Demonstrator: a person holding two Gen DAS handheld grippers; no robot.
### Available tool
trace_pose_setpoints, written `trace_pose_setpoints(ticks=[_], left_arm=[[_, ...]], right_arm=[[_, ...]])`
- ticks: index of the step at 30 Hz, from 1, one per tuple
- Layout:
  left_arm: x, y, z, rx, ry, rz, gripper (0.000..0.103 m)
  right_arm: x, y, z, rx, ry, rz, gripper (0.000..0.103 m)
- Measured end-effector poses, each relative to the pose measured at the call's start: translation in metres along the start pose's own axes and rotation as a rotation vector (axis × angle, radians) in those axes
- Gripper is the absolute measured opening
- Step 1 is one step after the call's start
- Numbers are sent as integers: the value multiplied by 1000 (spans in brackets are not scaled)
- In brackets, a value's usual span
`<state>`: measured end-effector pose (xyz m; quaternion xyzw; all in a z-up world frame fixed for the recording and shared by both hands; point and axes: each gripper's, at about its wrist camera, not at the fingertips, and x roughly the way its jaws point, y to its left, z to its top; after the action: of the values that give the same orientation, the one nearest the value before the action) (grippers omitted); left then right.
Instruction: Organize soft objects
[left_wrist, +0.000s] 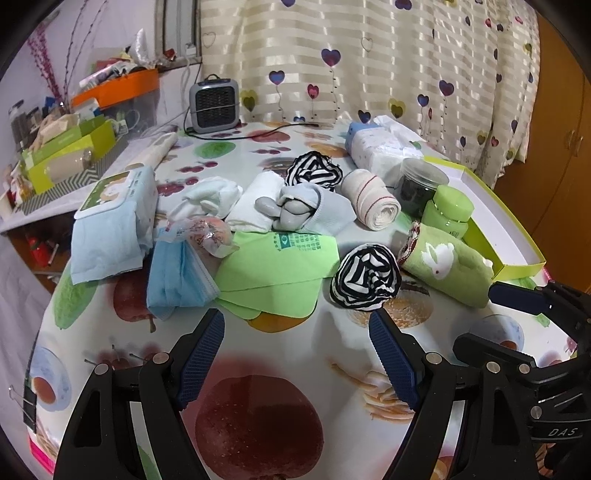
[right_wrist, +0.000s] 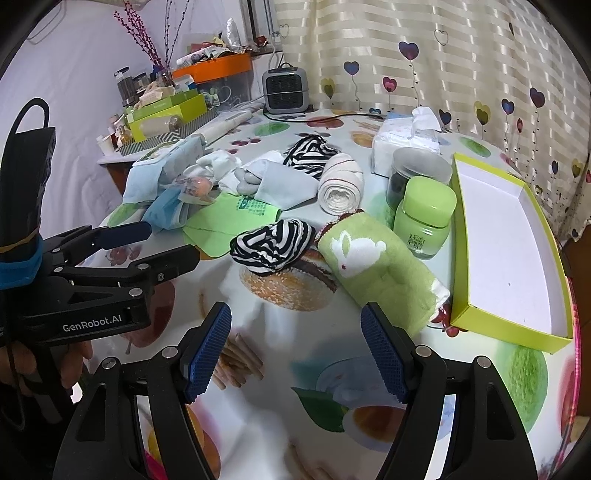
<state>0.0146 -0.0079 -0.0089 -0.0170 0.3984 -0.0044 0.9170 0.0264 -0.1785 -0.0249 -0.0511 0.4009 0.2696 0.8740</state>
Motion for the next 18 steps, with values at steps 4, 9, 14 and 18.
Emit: trace_pose_setpoints(ticks=[4,9,14,18], left_arm=[[0,1,-1,2,1,-1,81],[0,2,-3,7,-4,-6,81],[1,0,-4,15,-2,2,81],[1,1,-3,8,-13,4,81]], right_arm=[[1,1,0,0,3,-2,73],[1,0,1,-1,3,-2,73],[1,1,1,1,3,-6,73],[1,1,1,-1,-1,-8,73]])
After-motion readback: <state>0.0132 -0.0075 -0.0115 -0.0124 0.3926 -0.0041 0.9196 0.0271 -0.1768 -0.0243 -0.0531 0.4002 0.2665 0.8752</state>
